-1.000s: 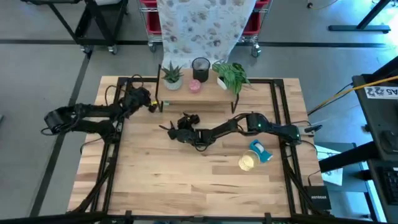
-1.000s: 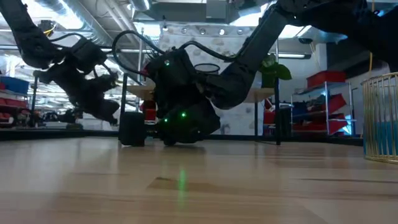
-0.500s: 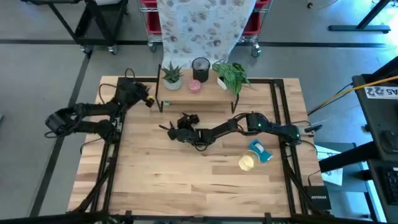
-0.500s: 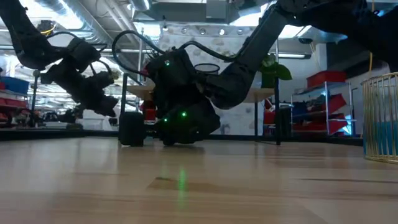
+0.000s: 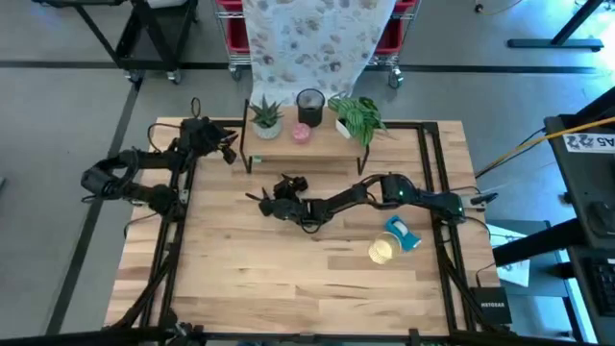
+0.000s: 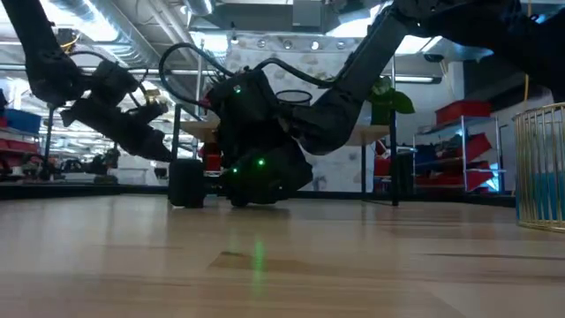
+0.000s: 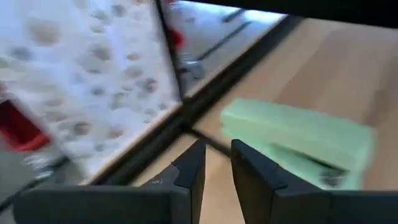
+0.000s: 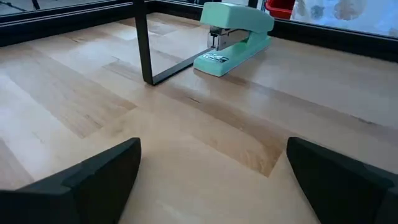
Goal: Stock shelves
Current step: Remove the light blue stapler under the shelf
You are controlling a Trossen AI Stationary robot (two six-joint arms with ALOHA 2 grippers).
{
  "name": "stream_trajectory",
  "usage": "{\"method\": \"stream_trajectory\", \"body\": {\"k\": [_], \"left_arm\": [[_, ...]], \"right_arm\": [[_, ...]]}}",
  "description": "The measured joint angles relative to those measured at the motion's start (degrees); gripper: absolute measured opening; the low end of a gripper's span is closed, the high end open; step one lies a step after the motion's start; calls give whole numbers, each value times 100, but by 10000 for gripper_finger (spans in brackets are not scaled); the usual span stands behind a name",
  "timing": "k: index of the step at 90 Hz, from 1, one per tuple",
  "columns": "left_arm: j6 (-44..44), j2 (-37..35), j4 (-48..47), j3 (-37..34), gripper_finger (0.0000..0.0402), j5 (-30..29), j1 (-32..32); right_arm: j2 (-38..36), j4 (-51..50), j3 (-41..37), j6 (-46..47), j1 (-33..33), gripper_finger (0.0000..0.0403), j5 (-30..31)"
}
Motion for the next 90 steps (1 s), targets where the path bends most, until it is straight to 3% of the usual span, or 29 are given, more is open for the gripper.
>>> {"method": "stream_trajectory", "body": {"k": [9,30,65,90], "left_arm": [[-116,424,-17,138,60,588,135],[24,1285,73,381,60,1047,218],[-256,1708,826,459,60,1123,139],[-825,1699,760,547,60,1220,76]], "right_arm": [[0,14,0,-2,0,388,-1],[0,23,-2,-20,0,388,-97],[0,42,-4,-23,0,388,-103],[2,138,-9,-27,0,388,-130]]}}
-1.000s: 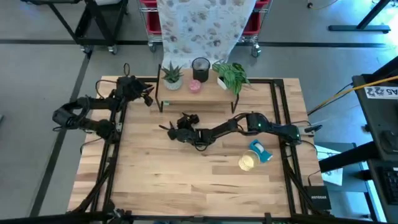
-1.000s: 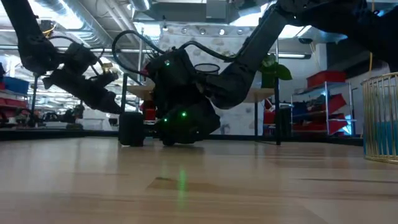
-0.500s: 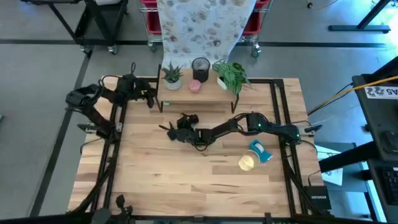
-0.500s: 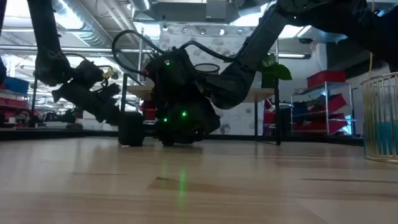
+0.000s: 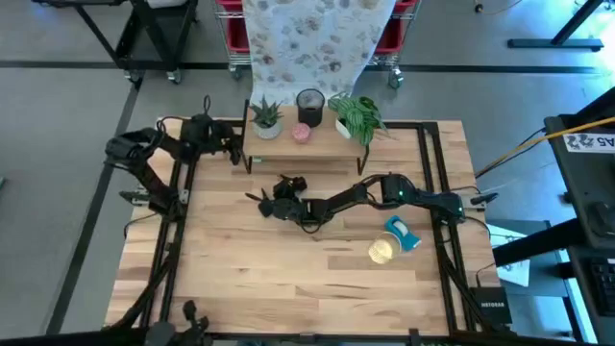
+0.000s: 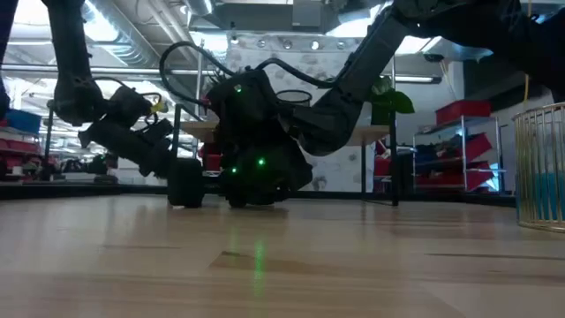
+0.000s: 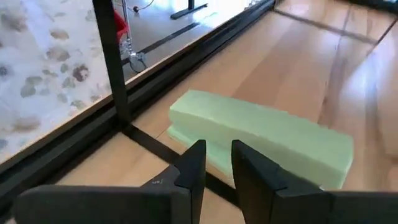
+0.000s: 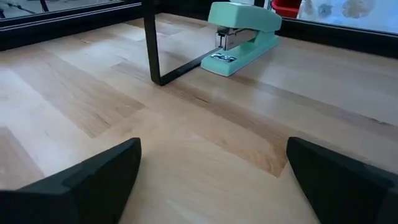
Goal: Stock shelves
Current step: Remove the light blue stapler under the shelf
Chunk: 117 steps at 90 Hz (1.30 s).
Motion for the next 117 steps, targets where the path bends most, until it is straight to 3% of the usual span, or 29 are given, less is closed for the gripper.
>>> {"method": "stream_trajectory", "body": {"k": [35,74,89,100,117], "left_arm": [[-352,-3,-703,281,60,-271,-376],[-43,-5,-788,284,60,-431,-878],[38,-5,-820,284,60,-411,-1005],[-12,-29,-882,284,60,-420,-999],[166,-310,-1474,281,60,-958,-932]], "right_arm": [[2,8,0,-20,0,388,4],[2,3,0,-32,0,388,-15],[4,82,2,-434,0,388,82],[2,131,11,-688,-103,388,-245],[-2,152,13,-734,-321,388,-321]]}}
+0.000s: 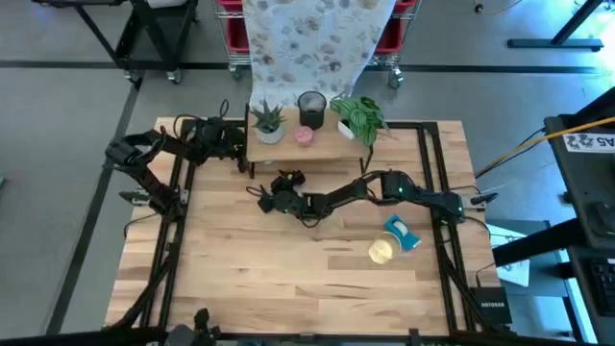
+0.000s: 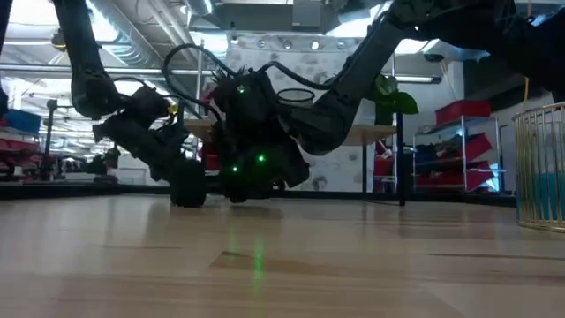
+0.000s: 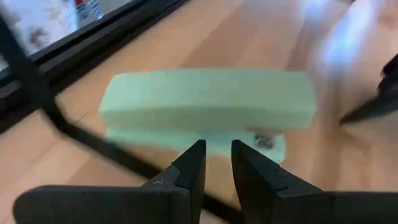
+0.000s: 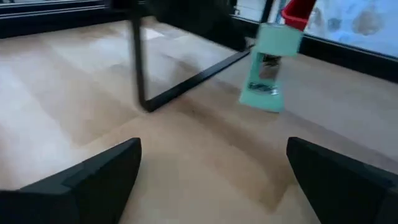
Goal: Stock shelves
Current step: Remove the light blue stapler under the shelf
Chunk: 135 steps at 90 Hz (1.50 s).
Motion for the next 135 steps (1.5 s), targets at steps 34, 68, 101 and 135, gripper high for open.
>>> {"method": "stream_trajectory", "body": {"k": [34,68,101,135], "left_arm": [[171,-595,-610,-2,60,-870,15],[276,-595,-885,-2,60,-850,10],[304,-593,-959,-2,60,-790,-6],[285,-593,-966,-2,60,-787,-13]], "right_arm": [[58,326,2,326,-562,387,-411],[296,36,763,379,-777,313,-738],[676,-718,1458,396,-842,233,-651],[675,-1261,1615,698,-847,126,-639]]}}
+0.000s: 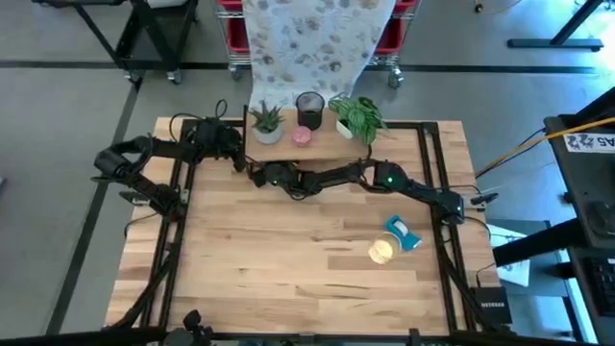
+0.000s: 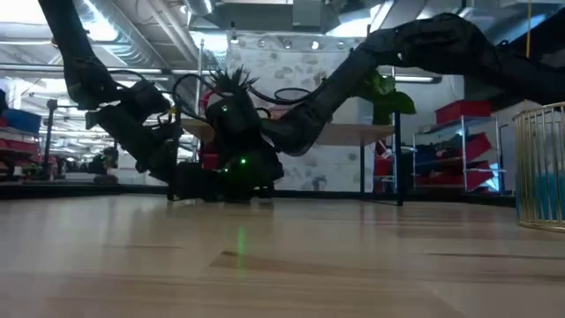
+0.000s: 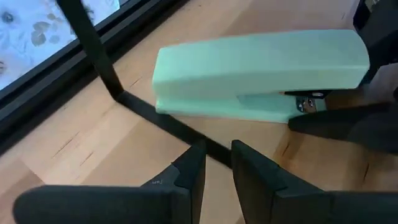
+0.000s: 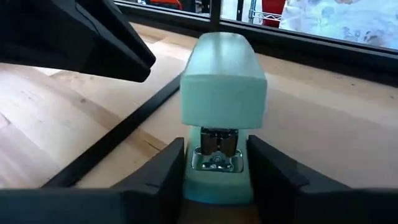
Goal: Stock shelves
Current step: Remove the light blue stapler under the shelf
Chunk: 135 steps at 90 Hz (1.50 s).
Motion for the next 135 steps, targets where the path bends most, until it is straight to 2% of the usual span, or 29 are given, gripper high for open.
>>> {"method": "stream_trajectory", "body": {"k": [34,54,78,94,113,135], "left_arm": [[-4,2,0,0,60,-20,0],[-7,4,-58,0,60,-473,0],[-96,1,-100,0,60,-659,0],[-162,-42,-579,-4,60,-1159,20],[-470,-126,-932,20,60,-1231,17],[-763,-990,-1743,-16,60,-1274,17]], "right_arm": [[-22,-497,19,183,82,126,-112],[-70,-1087,15,216,441,126,343],[-308,-2407,11,269,866,126,343],[-341,-3116,11,461,1154,125,395],[-504,-4009,17,746,1560,125,514],[-900,-5451,-17,760,2154,124,480]]}}
